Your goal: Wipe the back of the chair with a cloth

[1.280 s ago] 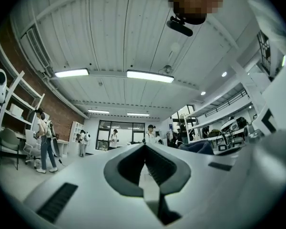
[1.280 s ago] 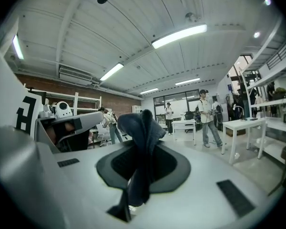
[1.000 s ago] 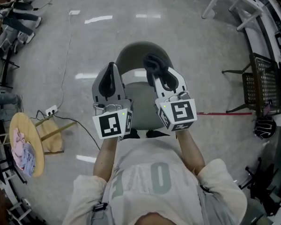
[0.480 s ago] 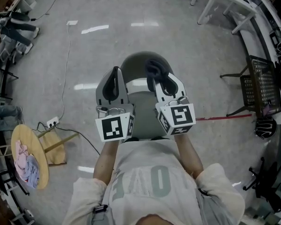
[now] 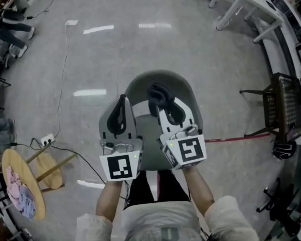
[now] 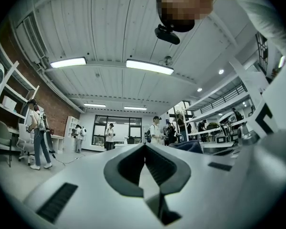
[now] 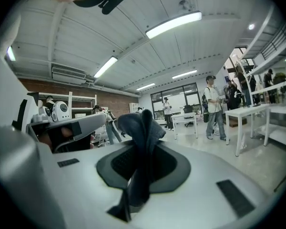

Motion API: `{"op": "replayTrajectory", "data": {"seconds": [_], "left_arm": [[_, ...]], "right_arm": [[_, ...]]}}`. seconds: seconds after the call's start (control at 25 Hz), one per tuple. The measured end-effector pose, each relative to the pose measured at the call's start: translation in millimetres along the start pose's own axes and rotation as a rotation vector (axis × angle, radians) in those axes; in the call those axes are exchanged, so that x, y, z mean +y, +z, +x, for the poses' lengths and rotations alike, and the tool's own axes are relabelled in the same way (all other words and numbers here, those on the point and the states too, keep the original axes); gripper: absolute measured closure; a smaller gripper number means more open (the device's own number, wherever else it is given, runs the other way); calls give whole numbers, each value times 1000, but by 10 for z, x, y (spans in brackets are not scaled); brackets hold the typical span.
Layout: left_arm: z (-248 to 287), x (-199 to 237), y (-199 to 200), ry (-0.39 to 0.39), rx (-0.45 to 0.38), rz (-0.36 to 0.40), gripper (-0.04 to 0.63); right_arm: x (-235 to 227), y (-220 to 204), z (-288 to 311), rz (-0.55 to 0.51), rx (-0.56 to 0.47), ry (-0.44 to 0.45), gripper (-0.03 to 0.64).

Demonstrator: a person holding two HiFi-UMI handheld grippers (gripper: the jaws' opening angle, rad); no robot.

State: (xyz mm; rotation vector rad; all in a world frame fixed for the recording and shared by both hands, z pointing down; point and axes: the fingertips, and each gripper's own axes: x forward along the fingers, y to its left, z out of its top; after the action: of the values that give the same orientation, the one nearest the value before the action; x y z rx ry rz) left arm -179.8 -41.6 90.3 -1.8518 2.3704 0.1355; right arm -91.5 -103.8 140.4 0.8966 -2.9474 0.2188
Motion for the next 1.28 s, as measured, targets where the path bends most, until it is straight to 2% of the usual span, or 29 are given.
{"op": "replayTrajectory", "data": {"seconds": [0.16,0.4,0.56,0.88,1.28], "left_arm": [[139,96,-549,9,-19,-8,580],[89,285,-1235,41,8,-41,581],[76,377,-1559,51,32,-50,580],[20,470,-1784,65,68,-74,580],[45,539,-1877,71,81,-61,580]], "right_arm": [[-77,-397,386,36,-35,17,558],[-36,-987,760,51,-9,67,558],[46,-1269,983,67,7,97,558],[249,-1421,1218,12,18,114,558],[66,-1458,1338,-17,31,33,558]]}}
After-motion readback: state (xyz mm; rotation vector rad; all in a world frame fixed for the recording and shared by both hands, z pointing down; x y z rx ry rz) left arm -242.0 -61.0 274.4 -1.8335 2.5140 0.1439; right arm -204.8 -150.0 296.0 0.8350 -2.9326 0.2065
